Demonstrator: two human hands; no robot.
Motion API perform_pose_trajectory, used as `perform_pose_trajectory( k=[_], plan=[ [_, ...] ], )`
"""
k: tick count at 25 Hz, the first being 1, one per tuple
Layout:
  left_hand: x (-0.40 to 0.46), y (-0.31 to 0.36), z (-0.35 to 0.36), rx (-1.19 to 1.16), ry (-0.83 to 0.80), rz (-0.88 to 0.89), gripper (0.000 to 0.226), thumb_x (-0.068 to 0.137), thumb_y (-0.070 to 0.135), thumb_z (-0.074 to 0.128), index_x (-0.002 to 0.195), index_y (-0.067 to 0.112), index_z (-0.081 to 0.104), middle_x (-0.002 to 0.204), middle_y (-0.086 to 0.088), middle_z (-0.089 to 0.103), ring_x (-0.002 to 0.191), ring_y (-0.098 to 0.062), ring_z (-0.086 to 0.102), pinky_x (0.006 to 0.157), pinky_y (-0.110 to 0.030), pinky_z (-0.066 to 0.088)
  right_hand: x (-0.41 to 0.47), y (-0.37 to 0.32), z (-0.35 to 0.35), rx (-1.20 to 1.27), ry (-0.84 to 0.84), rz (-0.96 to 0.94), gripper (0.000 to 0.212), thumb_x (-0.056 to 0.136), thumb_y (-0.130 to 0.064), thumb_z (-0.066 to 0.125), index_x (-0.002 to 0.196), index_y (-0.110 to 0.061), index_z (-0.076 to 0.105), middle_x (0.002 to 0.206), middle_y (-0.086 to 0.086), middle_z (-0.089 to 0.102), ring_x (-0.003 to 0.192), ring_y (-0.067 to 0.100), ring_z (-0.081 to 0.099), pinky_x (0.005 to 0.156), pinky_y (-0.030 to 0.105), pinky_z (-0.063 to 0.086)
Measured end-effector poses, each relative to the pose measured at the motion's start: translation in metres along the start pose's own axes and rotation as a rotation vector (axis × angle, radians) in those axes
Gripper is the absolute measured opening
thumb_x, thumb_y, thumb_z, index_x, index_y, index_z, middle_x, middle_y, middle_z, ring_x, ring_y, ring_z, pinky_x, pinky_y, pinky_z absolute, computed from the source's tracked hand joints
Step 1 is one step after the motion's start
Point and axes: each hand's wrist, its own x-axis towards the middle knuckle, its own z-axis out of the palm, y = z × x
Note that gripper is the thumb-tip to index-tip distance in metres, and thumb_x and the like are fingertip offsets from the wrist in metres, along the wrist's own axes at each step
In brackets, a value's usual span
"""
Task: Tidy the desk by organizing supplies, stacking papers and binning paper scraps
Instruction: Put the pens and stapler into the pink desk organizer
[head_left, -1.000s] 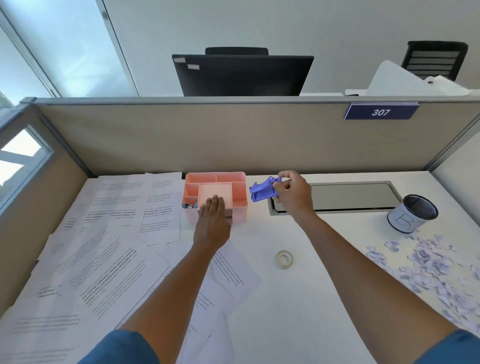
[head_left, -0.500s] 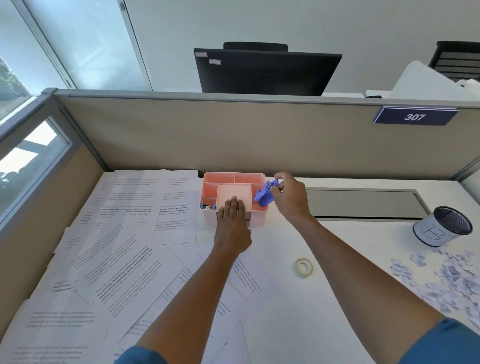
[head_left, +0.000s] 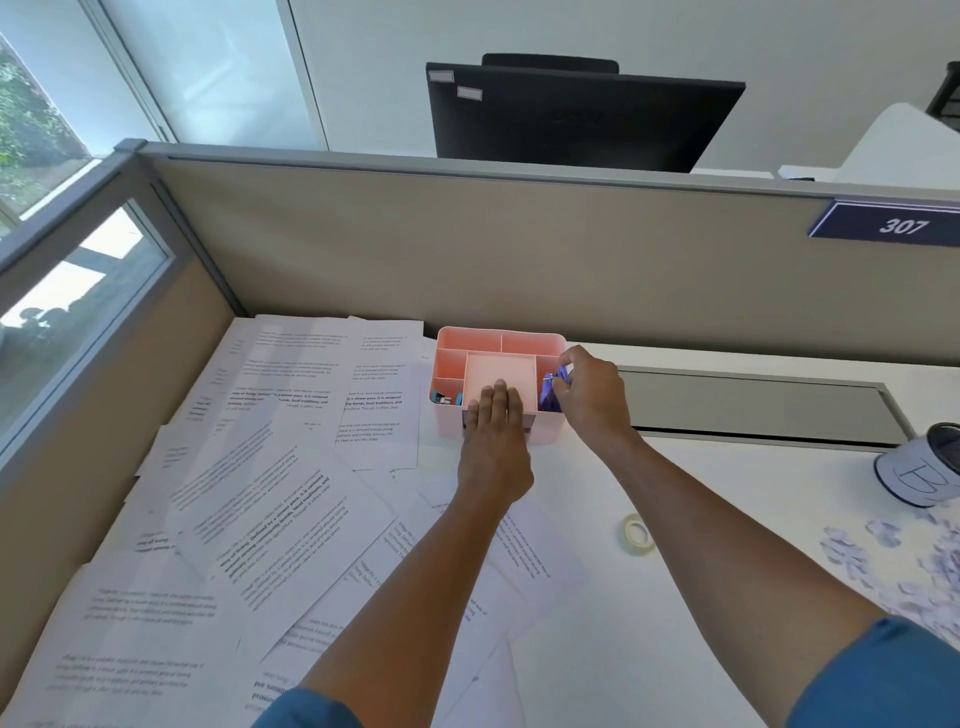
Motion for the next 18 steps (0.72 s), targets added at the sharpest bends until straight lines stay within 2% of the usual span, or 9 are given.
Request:
perform_pose_trajectory(
  k=[2,4,9,18],
  plan=[
    [-0.0005,0.0004,0.0007,0.012,0.000,0.002,0.088,0.096,0.020,0.060,0.160,0.010,0.001,0.169,-0.009,-0.004,0.156,-0.028,-0.006,0.123,-0.041,-0.007,-0.0007,-0.0015,0.0023,-0.043,-0.025,-0.005,0.012,0.091,-0.019,0.061,0.101,-0.013,0.059,0.091,0.010,0.068,0.078,0.026,0.059,0.062,0.034,0.051],
    [-0.0009,0.0008,0.0001,0.007,-0.004,-0.007,0.088,0.097,0.021,0.060,0.160,0.011,-0.001,0.169,-0.008,-0.006,0.156,-0.028,-0.008,0.123,-0.041,-0.007,-0.0011,-0.0025,0.0037,-0.076,-0.043,-0.009,0.011,0.091,-0.019,0.061,0.099,-0.012,0.058,0.090,0.010,0.068,0.080,0.029,0.060,0.066,0.037,0.053],
    [-0.0021,0.0016,-0.0024,0.000,-0.014,-0.001,0.088,0.097,0.020,0.059,0.160,0.011,-0.001,0.169,-0.008,-0.007,0.156,-0.028,-0.010,0.123,-0.042,-0.007,0.0006,-0.0042,0.0067,-0.063,-0.045,-0.013,0.007,0.090,-0.015,0.061,0.095,-0.010,0.062,0.089,0.010,0.067,0.081,0.028,0.059,0.067,0.036,0.051],
    [-0.0030,0.0015,-0.0026,0.011,-0.021,-0.010,0.090,0.096,0.020,0.060,0.160,0.011,-0.003,0.169,-0.008,-0.009,0.155,-0.029,-0.011,0.124,-0.043,-0.006,-0.0032,-0.0057,0.0111,-0.133,-0.054,-0.055,0.010,0.092,-0.011,0.059,0.101,-0.009,0.063,0.098,0.012,0.062,0.089,0.029,0.059,0.070,0.039,0.052]
  ],
)
